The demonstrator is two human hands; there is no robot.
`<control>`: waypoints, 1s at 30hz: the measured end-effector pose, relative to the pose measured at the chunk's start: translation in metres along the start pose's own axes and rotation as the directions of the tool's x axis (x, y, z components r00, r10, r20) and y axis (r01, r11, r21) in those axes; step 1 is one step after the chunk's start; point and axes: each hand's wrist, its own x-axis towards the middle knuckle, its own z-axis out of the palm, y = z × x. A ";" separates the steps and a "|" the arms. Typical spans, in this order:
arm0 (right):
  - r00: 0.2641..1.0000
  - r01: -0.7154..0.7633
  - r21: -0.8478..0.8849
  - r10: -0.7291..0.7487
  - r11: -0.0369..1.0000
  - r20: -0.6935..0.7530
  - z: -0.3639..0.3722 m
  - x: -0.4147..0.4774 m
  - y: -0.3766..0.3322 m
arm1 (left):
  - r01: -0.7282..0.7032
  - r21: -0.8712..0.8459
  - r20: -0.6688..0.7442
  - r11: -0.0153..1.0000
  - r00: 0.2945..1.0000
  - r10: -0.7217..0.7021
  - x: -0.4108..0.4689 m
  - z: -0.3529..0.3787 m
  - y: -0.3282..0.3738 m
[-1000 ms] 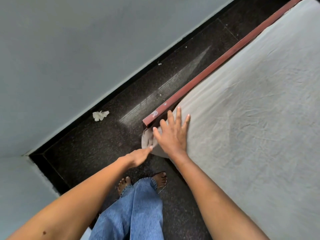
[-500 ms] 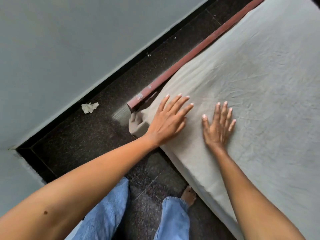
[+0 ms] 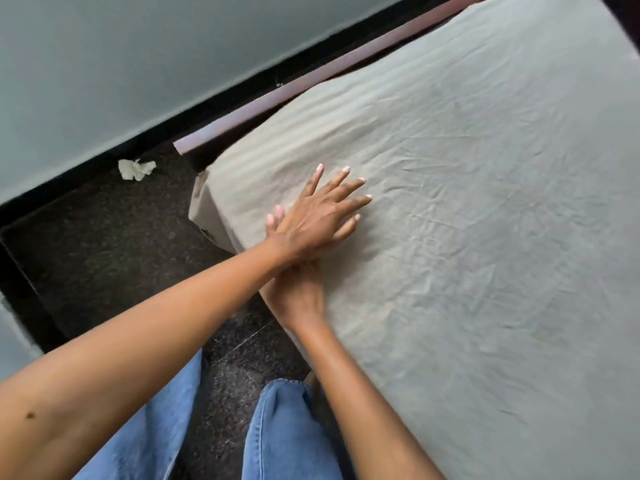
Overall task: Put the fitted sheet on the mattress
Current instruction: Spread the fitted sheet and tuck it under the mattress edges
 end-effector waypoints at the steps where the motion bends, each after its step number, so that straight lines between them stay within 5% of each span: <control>1: 0.984 0.011 -0.010 -0.012 1.000 -0.177 -0.078 -0.006 -0.008 | 0.010 0.034 0.023 0.999 1.000 -0.011 0.003 0.006 0.004; 3: 0.884 0.024 -0.016 -0.028 1.000 -0.467 -0.149 -0.013 0.016 | 0.070 0.095 0.040 0.993 0.996 -0.074 0.006 0.014 0.000; 4: 0.878 -0.037 -0.029 0.018 0.999 -0.478 -0.164 -0.017 0.050 | 0.129 0.125 0.033 0.984 0.990 -0.134 0.006 0.017 -0.007; 8: 0.907 -0.314 0.052 0.316 0.948 -0.279 -0.171 -0.001 0.152 | 0.344 0.201 -0.091 0.917 0.939 -0.332 -0.014 0.020 -0.036; 13: 0.893 -0.433 -0.033 0.423 0.901 -0.154 -0.169 0.027 0.145 | 0.532 0.183 -0.207 0.827 0.843 -0.496 -0.036 0.023 -0.036; 19: 0.987 -0.149 -0.030 0.147 0.988 -0.058 -0.147 0.040 0.032 | 0.715 -0.073 -0.283 0.696 0.654 -0.702 -0.074 0.022 -0.046; 25: 0.979 0.172 -0.179 -0.188 0.969 -0.075 -0.126 0.034 -0.057 | 0.692 -0.089 -0.274 0.716 0.674 -0.685 -0.087 0.020 -0.053; 30: 0.910 0.410 -0.049 -0.412 0.911 -0.047 -0.135 0.030 -0.059 | 0.712 0.048 -0.378 0.701 0.663 -0.647 -0.099 0.006 -0.051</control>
